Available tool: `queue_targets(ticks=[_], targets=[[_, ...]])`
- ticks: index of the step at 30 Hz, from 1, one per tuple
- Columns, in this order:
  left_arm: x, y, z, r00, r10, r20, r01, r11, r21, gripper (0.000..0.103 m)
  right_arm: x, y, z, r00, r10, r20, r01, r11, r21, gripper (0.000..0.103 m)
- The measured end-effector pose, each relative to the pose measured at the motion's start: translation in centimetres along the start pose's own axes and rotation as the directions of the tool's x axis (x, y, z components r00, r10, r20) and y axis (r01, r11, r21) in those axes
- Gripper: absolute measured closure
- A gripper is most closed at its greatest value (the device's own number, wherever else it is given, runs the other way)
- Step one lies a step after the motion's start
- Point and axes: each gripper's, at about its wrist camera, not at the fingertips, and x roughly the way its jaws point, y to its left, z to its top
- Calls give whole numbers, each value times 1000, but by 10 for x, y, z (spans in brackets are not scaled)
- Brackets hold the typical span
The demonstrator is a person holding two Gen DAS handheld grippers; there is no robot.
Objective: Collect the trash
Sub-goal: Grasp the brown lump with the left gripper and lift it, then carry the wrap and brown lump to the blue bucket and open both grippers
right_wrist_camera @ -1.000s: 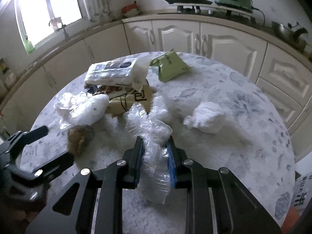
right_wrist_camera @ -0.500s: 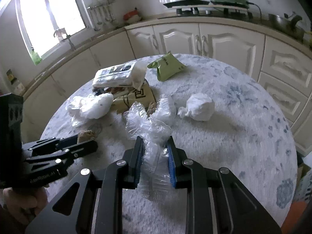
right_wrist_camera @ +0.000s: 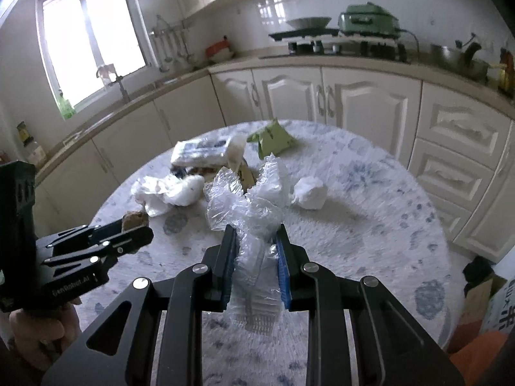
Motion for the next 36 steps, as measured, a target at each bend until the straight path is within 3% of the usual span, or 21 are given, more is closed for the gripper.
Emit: queue_targets(ticks=[10, 23, 29, 36], targets=[[-47, -36, -6, 993, -23, 113, 18, 999, 46, 75, -52, -12, 12, 995, -13, 102, 11, 1000, 13, 80], [-50, -95, 9, 981, -83, 177, 53, 985, 167, 75, -109, -49, 22, 975, -85, 206, 76, 996, 49, 80], [-39, -133, 21, 970, -158, 184, 112, 965, 239, 75, -139, -84, 20, 957, -165, 239, 147, 985, 93, 80], [-5, -197, 32, 956, -265, 128, 210, 919, 334, 75, -176, -141, 7, 922, -292, 253, 250, 951, 183, 80]])
